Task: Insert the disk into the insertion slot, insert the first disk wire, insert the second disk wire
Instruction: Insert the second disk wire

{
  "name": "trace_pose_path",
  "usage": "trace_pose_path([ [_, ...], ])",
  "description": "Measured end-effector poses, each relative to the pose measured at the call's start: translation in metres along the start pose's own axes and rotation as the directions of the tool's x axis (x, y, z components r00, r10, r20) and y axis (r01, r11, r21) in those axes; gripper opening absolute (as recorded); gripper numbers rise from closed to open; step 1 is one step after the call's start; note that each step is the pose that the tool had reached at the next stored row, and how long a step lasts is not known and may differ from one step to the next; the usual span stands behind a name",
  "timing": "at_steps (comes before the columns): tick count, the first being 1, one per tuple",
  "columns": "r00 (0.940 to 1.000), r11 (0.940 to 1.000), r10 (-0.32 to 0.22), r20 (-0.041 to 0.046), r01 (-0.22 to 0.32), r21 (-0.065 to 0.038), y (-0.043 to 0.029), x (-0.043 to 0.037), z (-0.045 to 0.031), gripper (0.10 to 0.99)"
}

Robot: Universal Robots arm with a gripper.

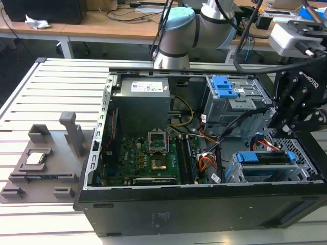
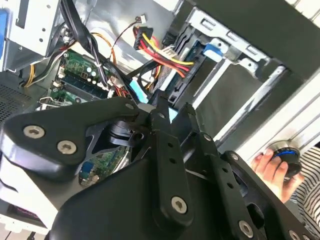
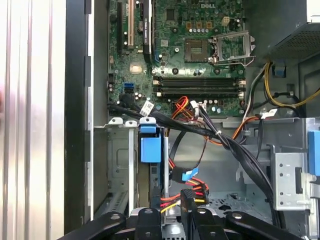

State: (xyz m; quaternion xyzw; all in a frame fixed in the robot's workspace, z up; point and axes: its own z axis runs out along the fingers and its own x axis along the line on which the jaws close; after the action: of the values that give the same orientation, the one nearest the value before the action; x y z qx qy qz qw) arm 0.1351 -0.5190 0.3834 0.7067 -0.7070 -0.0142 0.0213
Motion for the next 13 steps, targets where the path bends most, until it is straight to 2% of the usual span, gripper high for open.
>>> trace_pose_path([
  [4,1.0,1.0,0.0,-0.0007,0.0,0.0,0.0065,-0.0142,0.0121,0.302],
  [7,1.0,1.0,-0.001,-0.0056,0.001,0.0,0.0117,-0.016,0.0161,0.302],
  [13,0.9996,1.0,-0.004,-0.0287,0.004,0.0,0.0195,-0.017,0.0214,0.302],
])
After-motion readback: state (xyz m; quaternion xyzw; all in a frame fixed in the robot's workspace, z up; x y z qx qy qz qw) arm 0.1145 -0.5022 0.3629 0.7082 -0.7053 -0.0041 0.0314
